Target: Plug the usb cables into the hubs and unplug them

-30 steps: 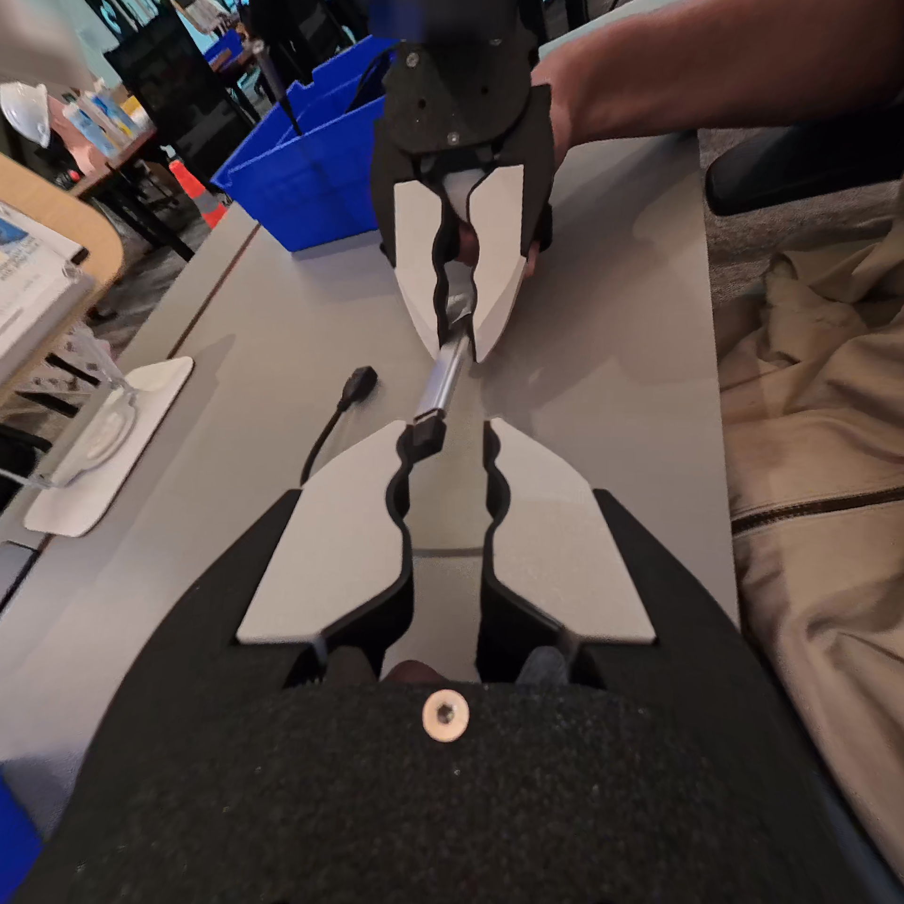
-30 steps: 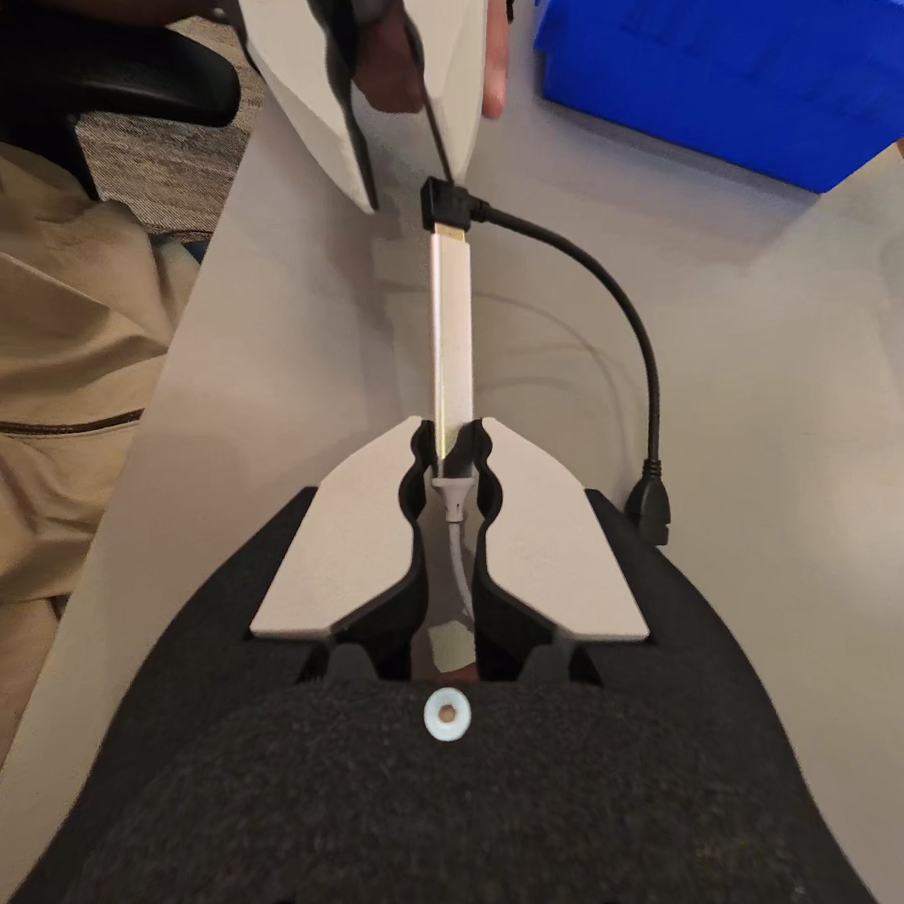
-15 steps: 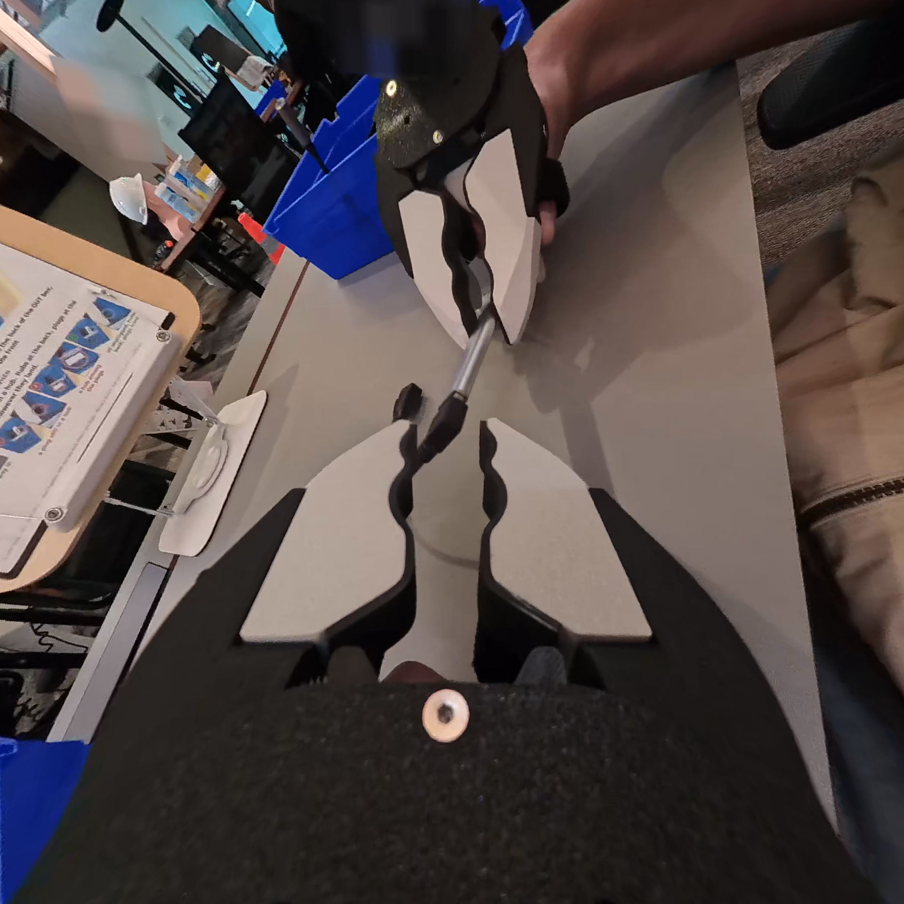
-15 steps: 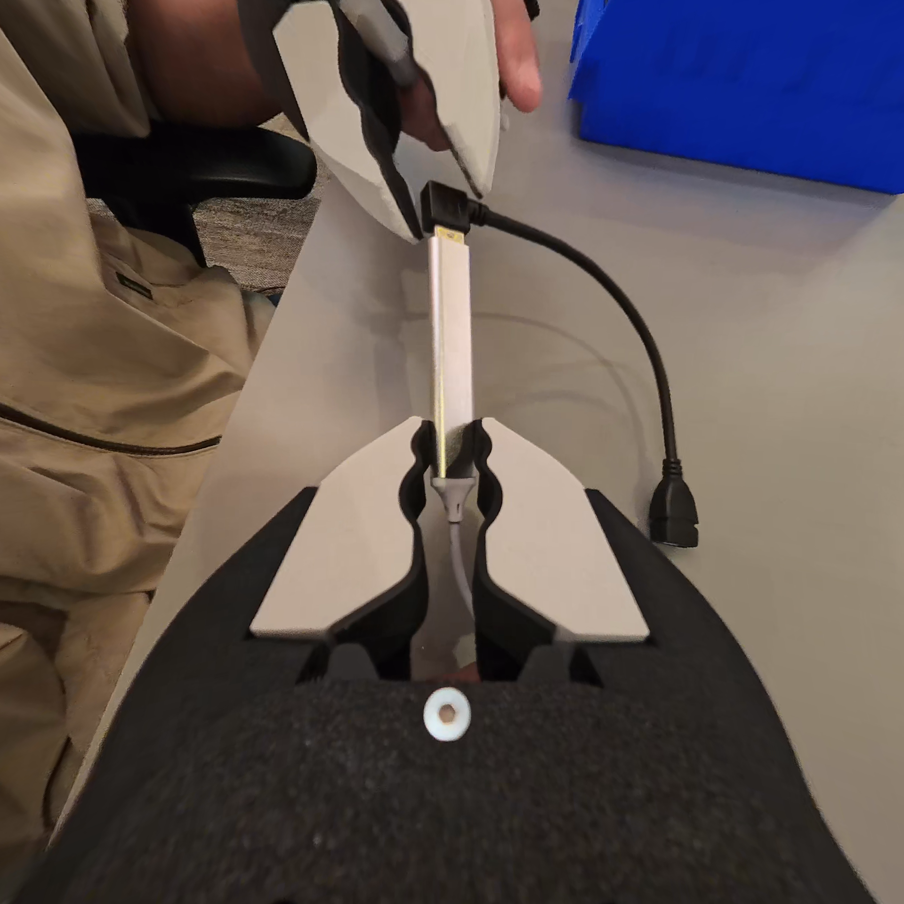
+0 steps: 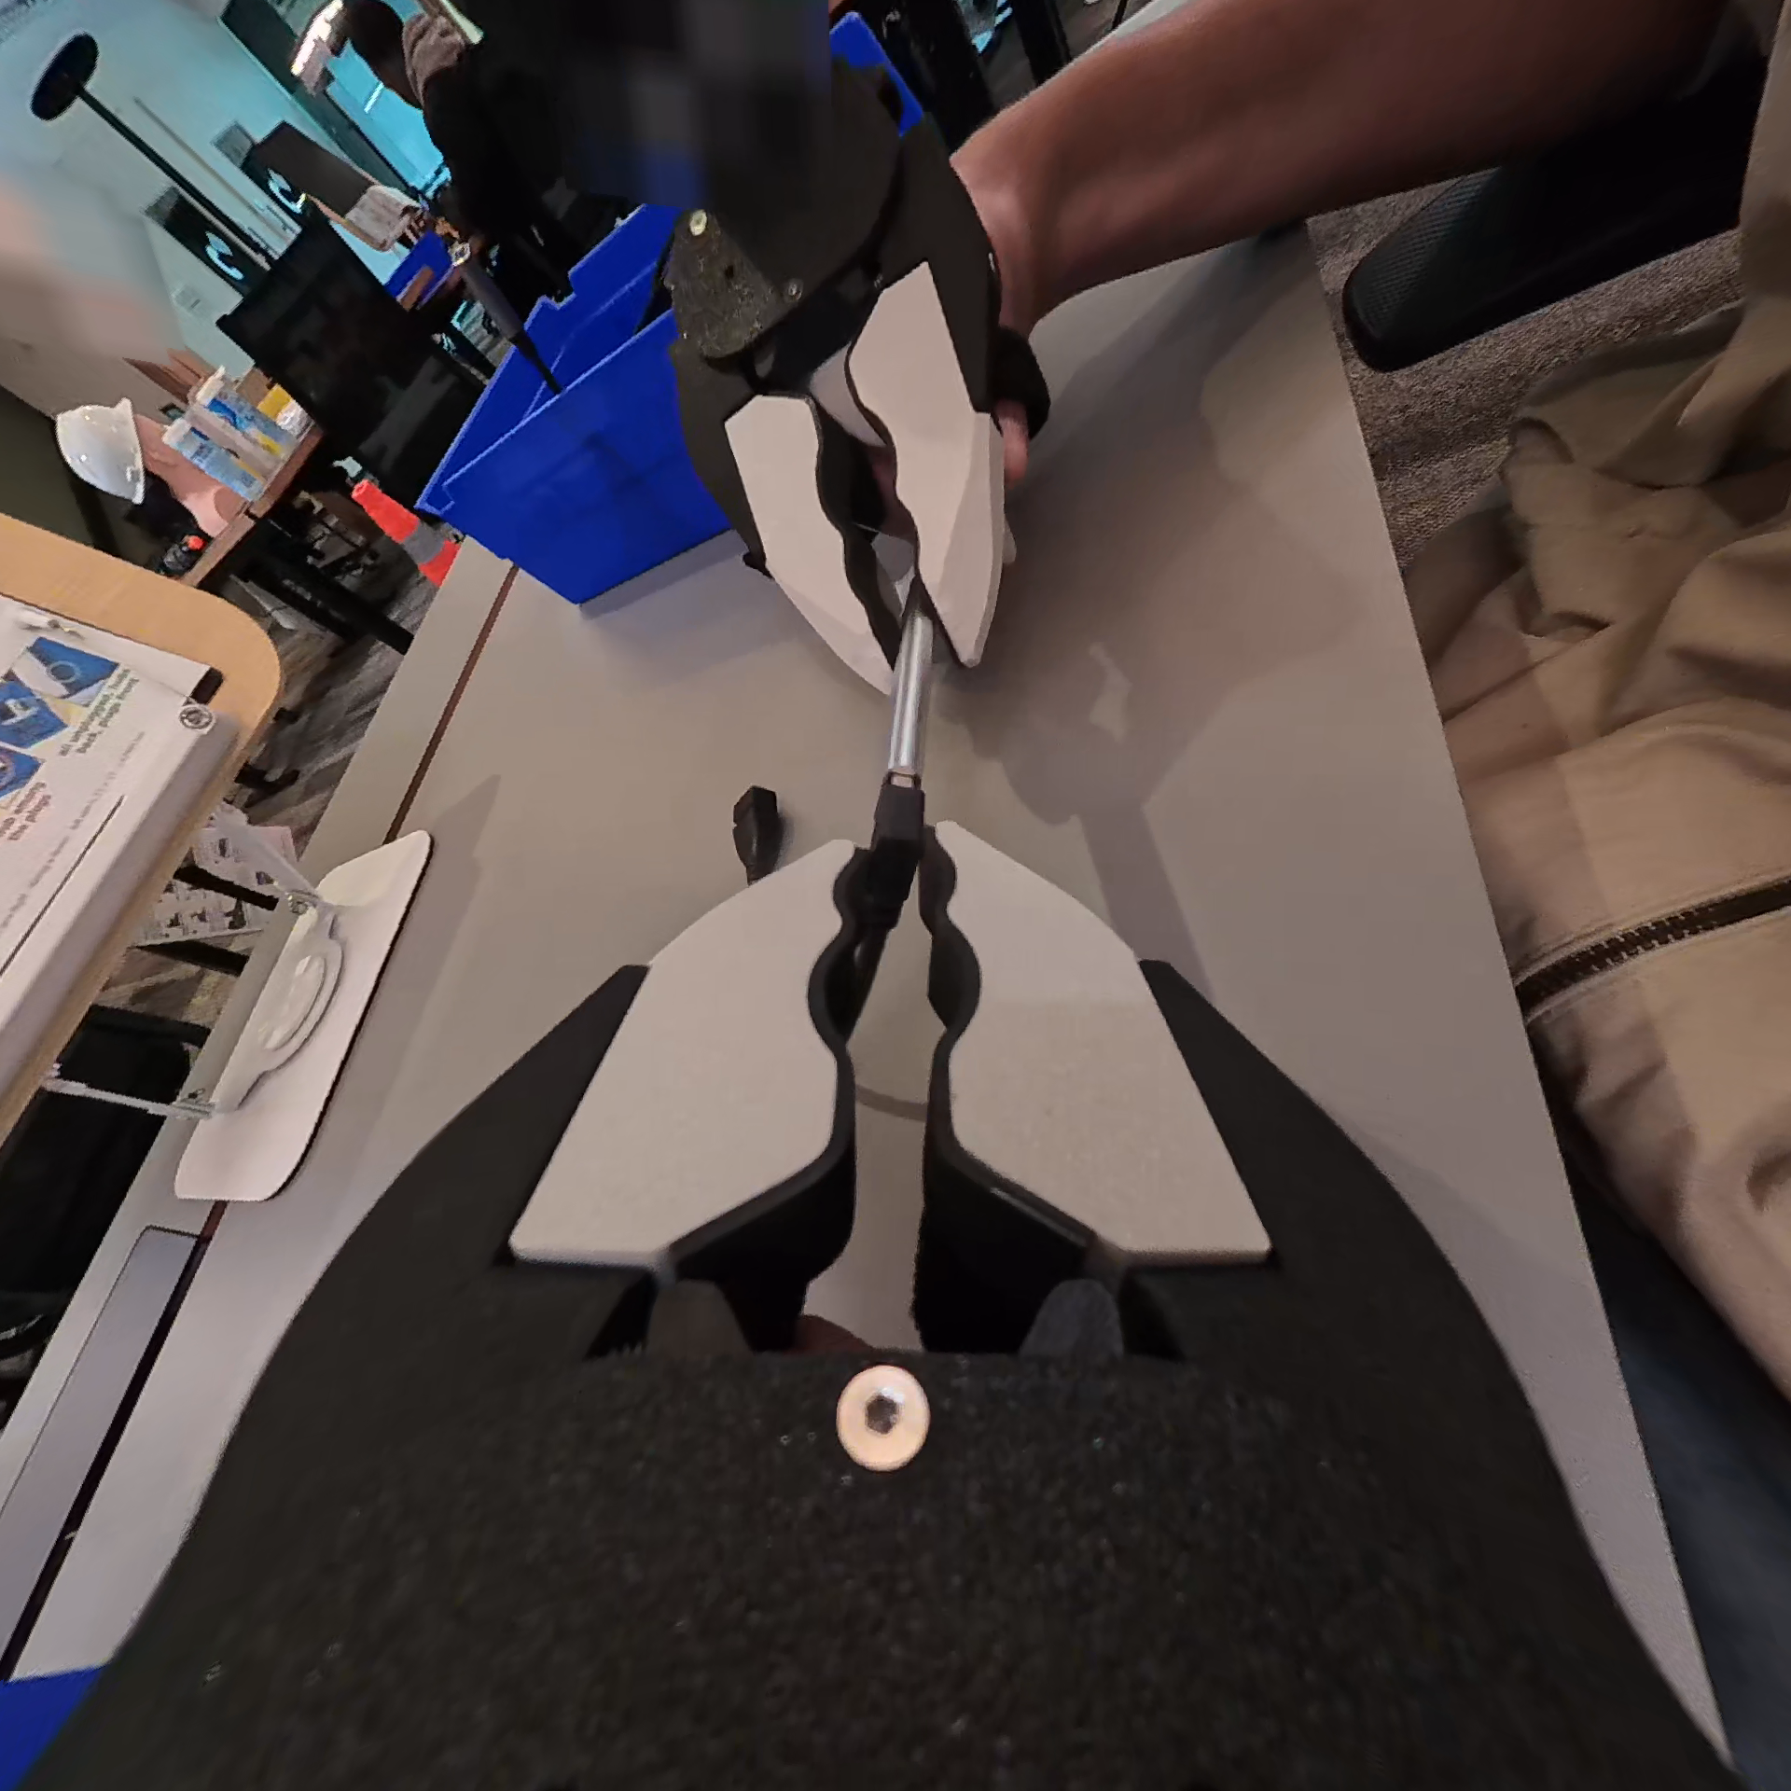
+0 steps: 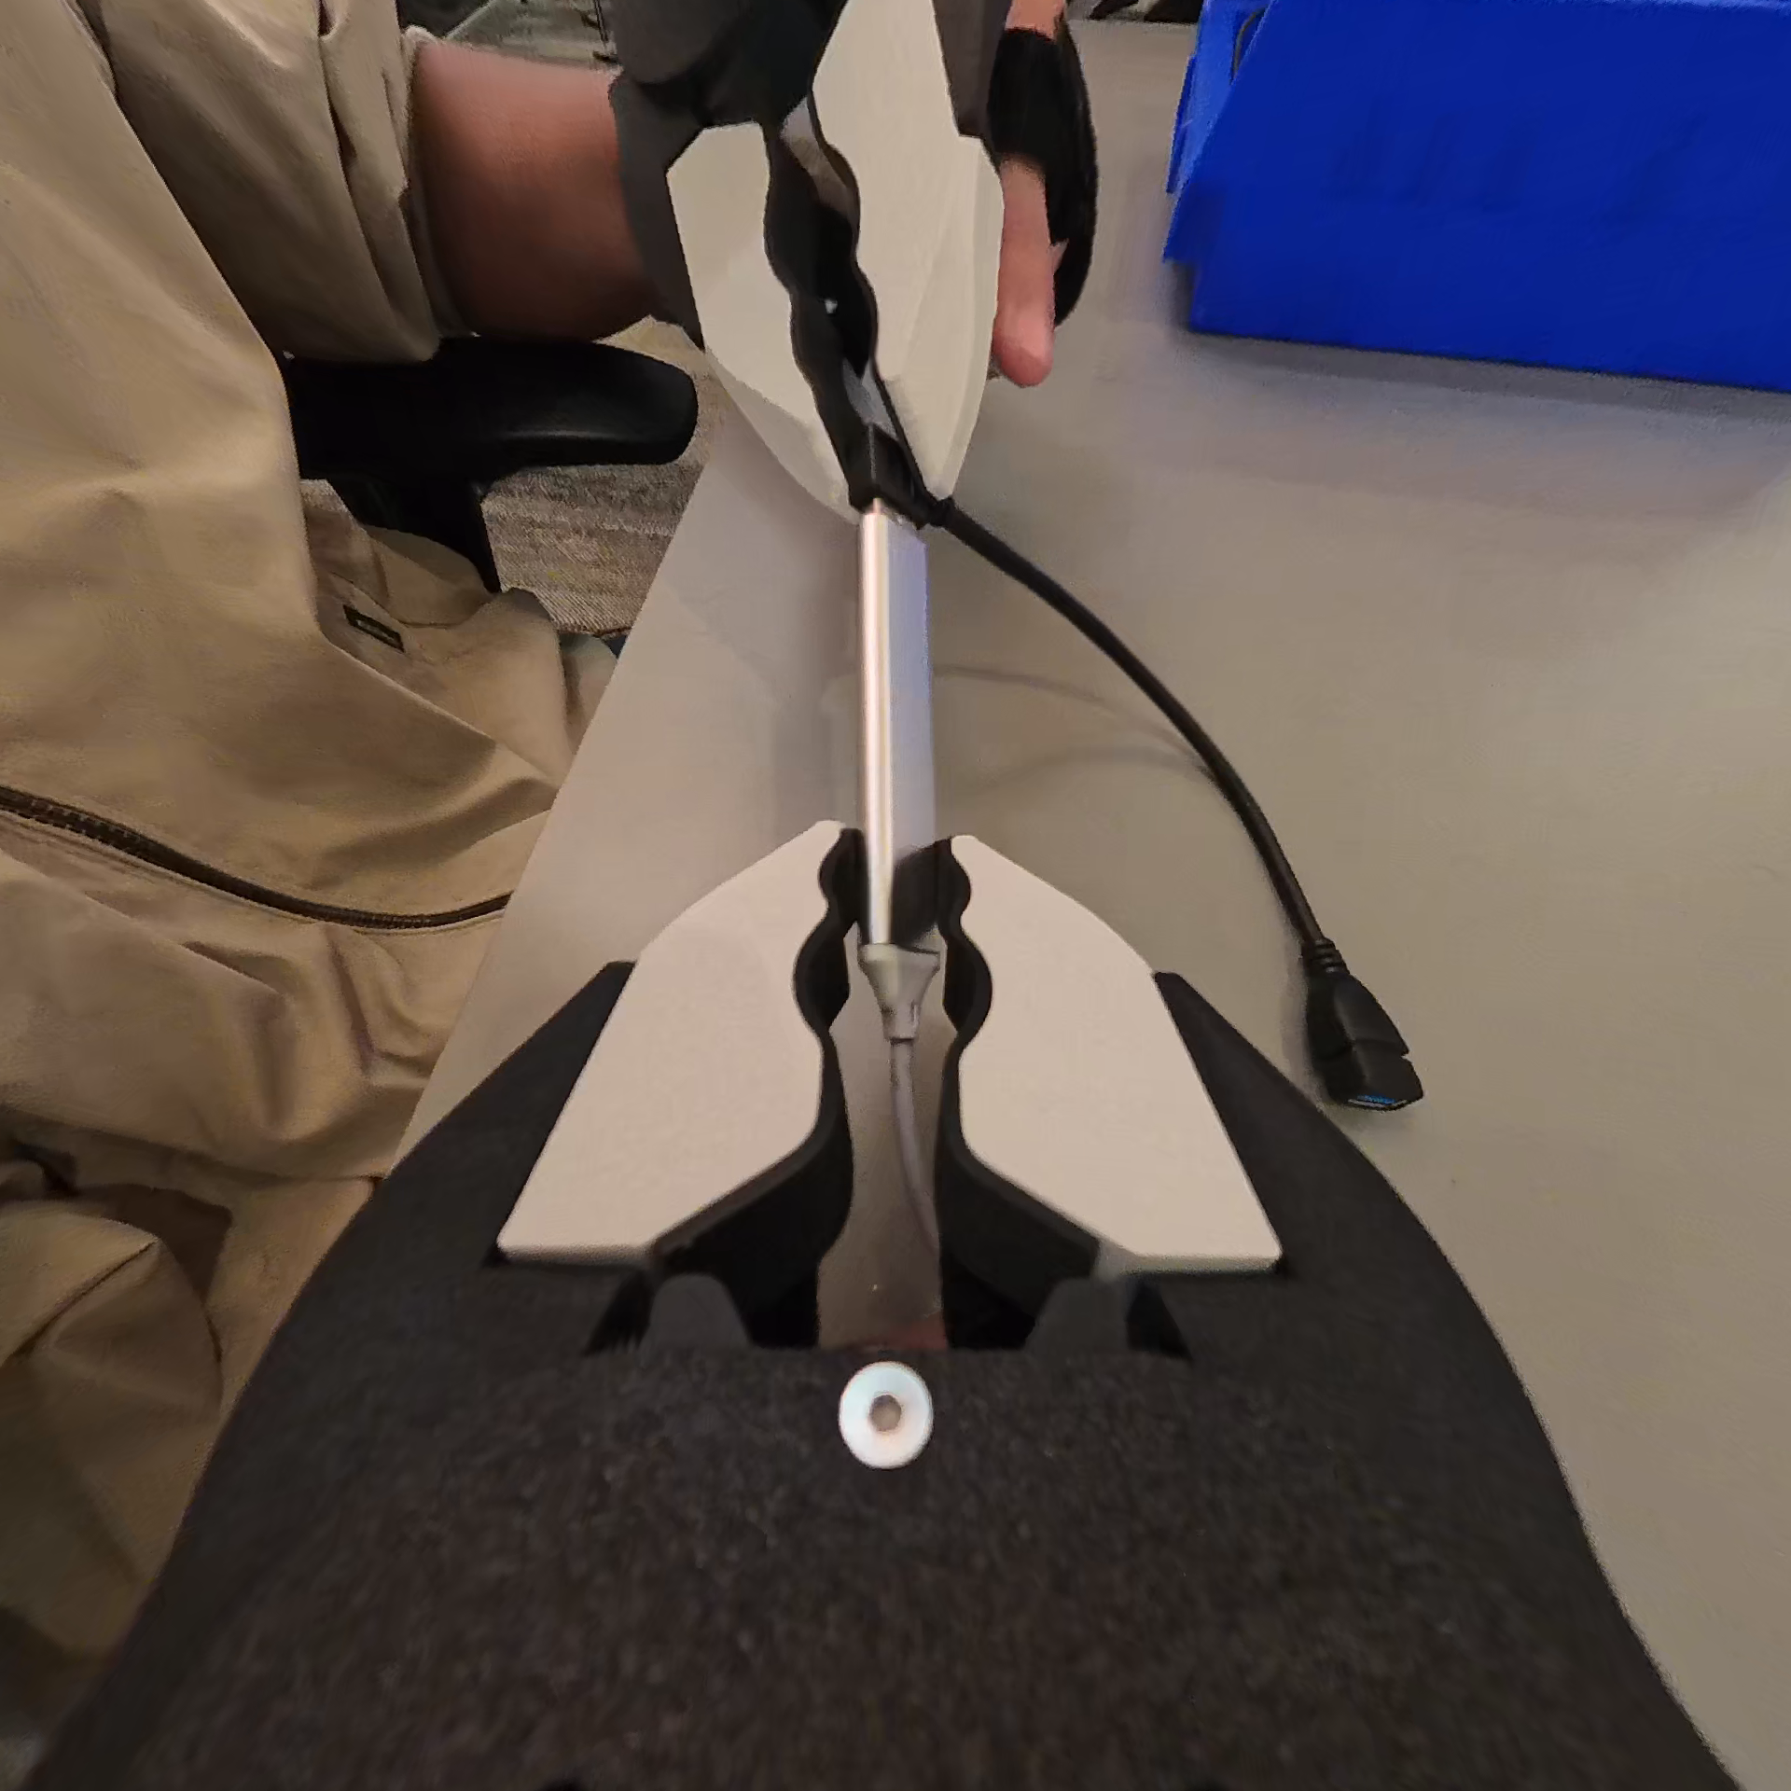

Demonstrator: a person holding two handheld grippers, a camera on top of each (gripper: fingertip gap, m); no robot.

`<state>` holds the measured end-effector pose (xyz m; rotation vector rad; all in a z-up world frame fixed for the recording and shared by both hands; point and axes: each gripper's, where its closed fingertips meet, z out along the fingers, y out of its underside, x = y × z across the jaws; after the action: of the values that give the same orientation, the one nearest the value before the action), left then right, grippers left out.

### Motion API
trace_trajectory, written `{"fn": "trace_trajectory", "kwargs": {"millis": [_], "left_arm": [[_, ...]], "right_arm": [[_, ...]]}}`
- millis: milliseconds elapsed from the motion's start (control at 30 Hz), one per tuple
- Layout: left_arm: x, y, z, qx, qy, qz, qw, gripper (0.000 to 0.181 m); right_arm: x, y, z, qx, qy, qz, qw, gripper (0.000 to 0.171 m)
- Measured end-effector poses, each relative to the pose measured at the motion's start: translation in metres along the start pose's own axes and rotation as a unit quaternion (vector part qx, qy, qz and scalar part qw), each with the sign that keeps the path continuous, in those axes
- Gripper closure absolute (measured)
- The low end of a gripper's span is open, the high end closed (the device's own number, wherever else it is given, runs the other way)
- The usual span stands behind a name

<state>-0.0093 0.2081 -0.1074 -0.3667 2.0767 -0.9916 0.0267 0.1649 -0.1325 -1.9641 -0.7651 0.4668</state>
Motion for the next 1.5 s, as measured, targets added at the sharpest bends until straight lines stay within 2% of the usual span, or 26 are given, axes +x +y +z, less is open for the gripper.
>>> {"fn": "trace_trajectory", "kwargs": {"millis": [433, 867, 933, 1033, 1133, 1367, 1500], "left_arm": [[0.000, 0.003, 0.004, 0.004, 0.002, -0.011, 1.000, 0.174], [-0.007, 0.009, 0.002, 0.009, -0.013, -0.040, 0.999, 0.174], [-0.012, 0.007, -0.002, 0.023, -0.015, -0.054, 0.998, 0.174], [-0.016, 0.000, -0.005, 0.037, -0.015, -0.061, 0.997, 0.174], [-0.018, -0.002, -0.006, 0.035, -0.015, -0.064, 0.997, 0.174], [-0.022, -0.006, -0.011, 0.062, -0.002, -0.105, 0.993, 0.173], [-0.020, -0.004, -0.011, 0.047, 0.006, -0.095, 0.994, 0.174]], "right_arm": [[0.005, -0.002, -0.002, 0.032, 0.007, -0.006, 0.999, 0.160], [0.014, -0.005, 0.003, 0.032, 0.064, -0.047, 0.996, 0.161], [0.019, -0.016, 0.000, 0.050, 0.103, -0.076, 0.991, 0.161], [0.021, -0.027, -0.007, 0.033, 0.168, -0.158, 0.973, 0.161], [0.022, -0.030, -0.010, 0.018, 0.201, -0.195, 0.960, 0.160], [0.015, -0.034, -0.006, 0.038, 0.173, -0.184, 0.967, 0.164], [0.014, -0.032, -0.004, 0.046, 0.160, -0.168, 0.972, 0.164]]}}
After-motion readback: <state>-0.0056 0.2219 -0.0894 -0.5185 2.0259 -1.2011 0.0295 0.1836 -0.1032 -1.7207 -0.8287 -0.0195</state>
